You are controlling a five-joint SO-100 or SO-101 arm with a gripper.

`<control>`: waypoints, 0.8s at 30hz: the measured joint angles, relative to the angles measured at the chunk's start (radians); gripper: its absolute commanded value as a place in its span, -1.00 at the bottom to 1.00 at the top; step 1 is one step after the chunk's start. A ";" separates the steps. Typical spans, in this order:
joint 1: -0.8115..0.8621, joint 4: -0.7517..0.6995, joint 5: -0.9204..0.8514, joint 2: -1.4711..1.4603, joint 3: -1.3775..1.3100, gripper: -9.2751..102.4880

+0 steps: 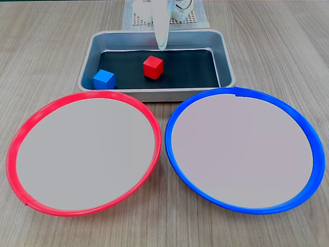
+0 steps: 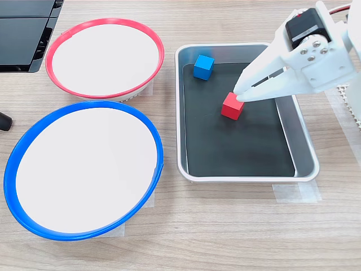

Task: Move two blocks tray to matching dishes

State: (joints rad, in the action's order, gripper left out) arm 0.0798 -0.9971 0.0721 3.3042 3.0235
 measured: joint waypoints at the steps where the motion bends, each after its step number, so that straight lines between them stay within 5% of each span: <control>1: 0.000 0.000 0.000 0.000 0.000 -0.84; 12: -0.018 -0.003 -0.029 0.000 0.000 -0.84; 17: 0.020 -0.084 -0.084 -0.150 -0.107 -0.64; 24: 0.146 -0.232 -0.471 -0.753 -0.555 -0.77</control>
State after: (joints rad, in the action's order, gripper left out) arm 0.2255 -1.2287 -0.3988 2.5510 2.4682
